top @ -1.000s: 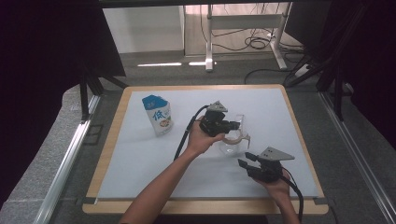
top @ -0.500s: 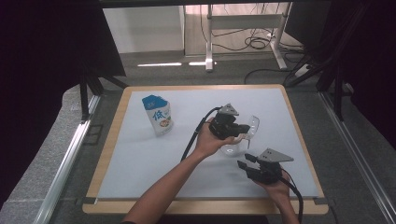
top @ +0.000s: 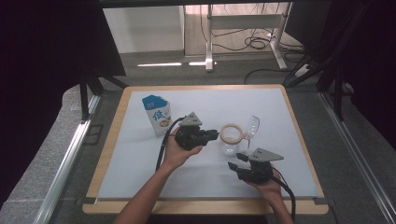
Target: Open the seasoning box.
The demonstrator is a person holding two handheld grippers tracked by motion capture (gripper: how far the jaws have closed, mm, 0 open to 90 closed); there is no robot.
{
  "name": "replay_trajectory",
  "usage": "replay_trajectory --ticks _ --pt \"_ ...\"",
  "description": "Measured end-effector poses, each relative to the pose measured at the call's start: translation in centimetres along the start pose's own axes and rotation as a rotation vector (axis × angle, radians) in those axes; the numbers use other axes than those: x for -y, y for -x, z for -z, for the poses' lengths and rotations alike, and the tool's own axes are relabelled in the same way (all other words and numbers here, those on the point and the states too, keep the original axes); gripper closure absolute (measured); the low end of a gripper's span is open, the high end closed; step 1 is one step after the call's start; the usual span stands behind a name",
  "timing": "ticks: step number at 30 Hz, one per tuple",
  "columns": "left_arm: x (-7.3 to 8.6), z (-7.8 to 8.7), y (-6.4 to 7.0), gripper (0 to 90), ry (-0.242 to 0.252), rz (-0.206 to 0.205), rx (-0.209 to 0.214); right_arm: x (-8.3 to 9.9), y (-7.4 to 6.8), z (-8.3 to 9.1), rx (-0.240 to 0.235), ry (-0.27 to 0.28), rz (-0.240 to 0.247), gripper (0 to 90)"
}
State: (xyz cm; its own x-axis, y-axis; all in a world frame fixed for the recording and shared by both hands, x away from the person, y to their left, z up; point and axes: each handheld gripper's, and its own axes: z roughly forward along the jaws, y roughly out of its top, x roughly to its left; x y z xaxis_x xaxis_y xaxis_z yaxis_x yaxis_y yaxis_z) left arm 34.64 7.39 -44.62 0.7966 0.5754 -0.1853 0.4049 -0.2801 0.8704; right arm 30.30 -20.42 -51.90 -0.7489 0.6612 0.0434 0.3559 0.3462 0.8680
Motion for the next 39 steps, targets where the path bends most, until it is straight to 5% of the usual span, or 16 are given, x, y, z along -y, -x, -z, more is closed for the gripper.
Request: replay_trajectory --ticks 3,15,27,39 --pt "1.3 0.9 -0.4 74.2 -0.003 0.001 -0.041 -0.2 -0.1 -0.3 -0.008 0.004 -0.001 46.5" --pt "5.8 2.5 -1.1 40.1 -0.029 0.019 -0.085 -0.6 -0.6 -1.2 -0.014 -0.007 0.011 45.0" --pt "9.9 4.2 -2.3 35.4 -0.08 0.093 -0.149 -0.7 -1.3 -1.9 -0.021 -0.009 0.022 43.1" --pt "11.6 5.1 -3.7 34.4 -0.108 0.132 -0.19 -0.8 -2.1 -2.9 -0.03 -0.019 0.047 41.5"
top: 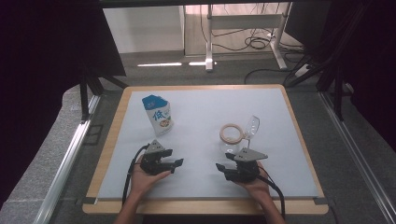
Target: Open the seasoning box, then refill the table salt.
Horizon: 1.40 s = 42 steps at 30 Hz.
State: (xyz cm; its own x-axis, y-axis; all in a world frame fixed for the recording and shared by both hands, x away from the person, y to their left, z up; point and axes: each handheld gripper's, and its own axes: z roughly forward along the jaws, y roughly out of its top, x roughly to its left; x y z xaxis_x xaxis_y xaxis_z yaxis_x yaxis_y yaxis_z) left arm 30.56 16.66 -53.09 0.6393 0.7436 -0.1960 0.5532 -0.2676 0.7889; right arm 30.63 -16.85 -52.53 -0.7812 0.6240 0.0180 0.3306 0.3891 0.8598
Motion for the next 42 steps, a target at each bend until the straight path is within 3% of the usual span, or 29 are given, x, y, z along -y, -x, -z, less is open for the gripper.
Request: replay_trajectory --ticks 9,13,21,25,35,42 --pt "0.1 0.7 -0.5 34.9 0.007 0.004 -0.046 0.0 0.0 -0.1 -0.003 -0.001 -0.002 41.5" --pt "0.2 1.5 -1.1 36.6 0.005 0.017 -0.061 0.0 -0.1 0.0 -0.003 0.002 0.001 41.5" --pt "0.1 3.3 -3.2 37.0 0.046 0.066 -0.136 -0.1 -0.1 0.1 0.002 0.006 0.001 41.5" --pt "-0.7 4.1 -4.8 37.5 0.073 0.091 -0.183 -0.3 -0.5 0.1 0.004 0.004 0.018 41.5" --pt "-3.5 4.0 -7.6 38.1 0.108 0.104 -0.228 -0.1 -0.5 0.0 0.005 -0.004 0.022 41.5" --pt "-4.8 3.9 -9.2 39.5 0.134 0.108 -0.22 -0.1 -0.5 -0.1 0.015 -0.013 0.027 41.1"
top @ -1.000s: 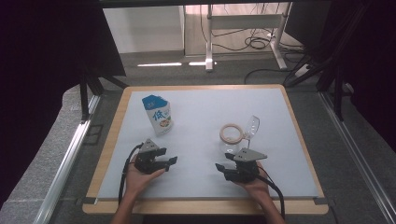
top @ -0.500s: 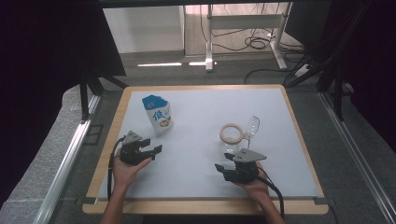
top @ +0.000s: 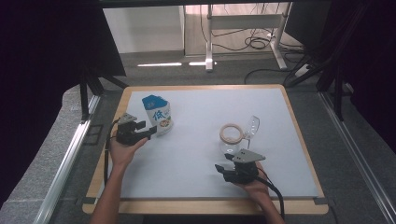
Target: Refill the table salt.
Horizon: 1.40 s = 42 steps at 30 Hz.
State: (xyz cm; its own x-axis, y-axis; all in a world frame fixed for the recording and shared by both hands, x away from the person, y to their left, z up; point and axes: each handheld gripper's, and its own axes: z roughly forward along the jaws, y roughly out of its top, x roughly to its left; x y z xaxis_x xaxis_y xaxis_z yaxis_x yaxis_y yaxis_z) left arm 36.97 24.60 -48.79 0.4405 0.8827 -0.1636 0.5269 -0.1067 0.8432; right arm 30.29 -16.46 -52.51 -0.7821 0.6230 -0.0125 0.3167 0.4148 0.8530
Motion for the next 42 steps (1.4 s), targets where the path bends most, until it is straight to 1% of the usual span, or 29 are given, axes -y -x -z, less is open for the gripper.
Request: replay_trajectory --ticks 1,4,7,8,9,10,12,13,14,16,20,21,22,23,24,25,26,28,31,32,34,35,36,37,39,42 --pt "0.0 0.0 0.0 39.5 0.0 0.0 0.0 0.0 0.0 0.0 0.0 0.0 0.0 41.1" --pt "-0.6 -0.1 -0.6 40.0 0.012 0.009 0.015 0.0 0.1 0.0 0.003 0.0 -0.002 41.1" --pt "-0.9 -0.3 -0.8 40.3 0.012 0.006 0.019 0.1 0.1 -0.1 0.002 -0.005 -0.002 41.1" --pt "-1.2 -0.3 -0.9 40.9 0.018 0.001 0.031 0.1 0.0 -0.2 0.0 -0.005 -0.002 41.1" --pt "-1.2 -0.3 -0.9 41.4 0.018 0.001 0.031 0.1 0.0 -0.2 0.0 -0.005 -0.002 41.1" --pt "-1.8 -0.4 -1.0 42.0 0.03 -0.009 0.032 0.1 0.0 -0.2 0.001 -0.009 0.0 40.9" --pt "-2.3 -0.5 -1.1 43.6 0.037 -0.007 0.036 0.1 0.0 -0.3 0.002 -0.011 0.001 40.8" --pt "-2.3 -0.5 -1.1 44.6 0.037 -0.007 0.036 0.1 0.0 -0.3 0.002 -0.011 0.001 40.8" --pt "-2.9 -0.6 -1.2 46.0 0.047 -0.01 0.039 0.1 0.0 -0.3 0.005 -0.011 0.004 40.7" --pt "-3.4 -0.8 -1.3 48.9 0.056 -0.011 0.038 0.1 0.0 -0.3 0.004 -0.013 0.003 40.7" --pt "-4.1 -1.1 -1.5 58.2 0.071 -0.008 0.042 0.2 0.0 -0.3 0.006 -0.014 0.003 40.7" --pt "-4.1 -1.1 -1.5 60.7 0.082 -0.003 0.053 0.2 0.0 -0.3 0.006 -0.015 0.002 40.7" --pt "-4.1 -1.1 -1.5 63.3 0.082 -0.003 0.053 0.2 0.0 -0.3 0.007 -0.017 0.001 40.7" --pt "-4.2 -1.2 -1.7 65.7 0.084 0.006 0.074 0.2 0.1 -0.3 0.009 -0.018 0.001 40.7" --pt "-4.2 -1.2 -1.7 68.0 0.085 0.008 0.079 0.3 0.1 -0.3 0.007 -0.017 -0.003 40.6" --pt "-4.2 -1.2 -1.7 70.9 0.085 0.008 0.079 0.3 0.1 -0.3 0.007 -0.017 -0.003 40.6" --pt "-4.2 -1.4 -1.7 73.3 0.087 0.003 0.09 0.3 0.1 -0.4 0.008 -0.018 -0.003 40.6" --pt "-4.2 -1.6 -1.6 74.8 0.078 -0.009 0.093 0.3 0.1 -0.4 0.011 -0.023 -0.003 40.6" --pt "-4.2 -1.9 -1.6 73.3 0.068 -0.008 0.099 0.4 0.1 -0.4 0.009 -0.024 -0.004 40.6" --pt "-4.2 -2.0 -1.6 74.7 0.065 -0.01 0.101 0.4 0.1 -0.4 0.009 -0.024 -0.005 40.6" --pt "-4.1 -2.1 -1.7 79.6 0.065 -0.003 0.107 0.4 0.1 -0.4 0.009 -0.023 -0.005 40.6" --pt "-4.1 -2.1 -1.7 83.6 0.065 -0.003 0.107 0.4 0.1 -0.4 0.009 -0.023 -0.005 40.6" --pt "-4.1 -2.1 -1.7 85.3 0.064 -0.002 0.114 0.4 0.1 -0.5 0.009 -0.024 -0.005 40.6" --pt "-4.1 -2.1 -1.7 86.0 0.064 -0.002 0.114 0.4 0.1 -0.5 0.009 -0.024 -0.005 40.6" --pt "-4.1 -2.2 -1.9 87.3 0.065 -0.003 0.129 0.4 0.1 -0.5 0.009 -0.025 -0.005 40.6" --pt "-4.1 -2.2 -1.9 86.8 0.067 0.0 0.134 0.4 0.1 -0.5 0.008 -0.026 -0.006 40.6"
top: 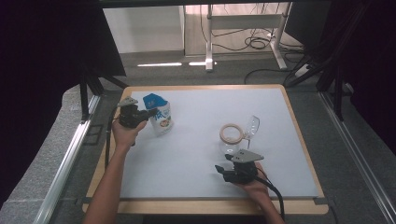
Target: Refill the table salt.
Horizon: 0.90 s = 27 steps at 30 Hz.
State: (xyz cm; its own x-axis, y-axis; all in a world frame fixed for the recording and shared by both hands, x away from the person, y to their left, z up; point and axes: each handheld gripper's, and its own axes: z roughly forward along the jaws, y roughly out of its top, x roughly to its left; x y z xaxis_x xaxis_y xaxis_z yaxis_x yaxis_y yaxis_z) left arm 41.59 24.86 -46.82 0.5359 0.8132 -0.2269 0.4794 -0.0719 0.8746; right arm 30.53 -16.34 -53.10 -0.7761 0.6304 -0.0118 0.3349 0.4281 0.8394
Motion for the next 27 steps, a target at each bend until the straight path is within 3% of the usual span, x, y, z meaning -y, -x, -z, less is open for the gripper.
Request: replay_trajectory --ticks 9,11,13,18,27 --pt "0.06 -0.05 0.07 88.8 0.002 -0.023 -0.001 -0.02 -0.06 -0.06 0.003 0.0 0.004 40.6" --pt "0.07 -0.08 -0.06 83.4 0.005 -0.018 0.006 -0.02 -0.07 -0.06 0.003 0.002 0.003 40.6" --pt "0.17 -0.49 -0.15 74.9 -0.024 -0.016 0.014 -0.03 -0.07 -0.05 0.002 0.001 0.003 40.6" --pt "0.23 -0.48 0.03 86.5 -0.022 -0.029 0.002 -0.01 -0.1 -0.01 0.003 0.0 0.004 40.6" --pt "0.34 -0.44 0.26 89.3 -0.016 -0.044 -0.005 -0.03 -0.14 -0.06 0.004 0.0 0.007 40.6"
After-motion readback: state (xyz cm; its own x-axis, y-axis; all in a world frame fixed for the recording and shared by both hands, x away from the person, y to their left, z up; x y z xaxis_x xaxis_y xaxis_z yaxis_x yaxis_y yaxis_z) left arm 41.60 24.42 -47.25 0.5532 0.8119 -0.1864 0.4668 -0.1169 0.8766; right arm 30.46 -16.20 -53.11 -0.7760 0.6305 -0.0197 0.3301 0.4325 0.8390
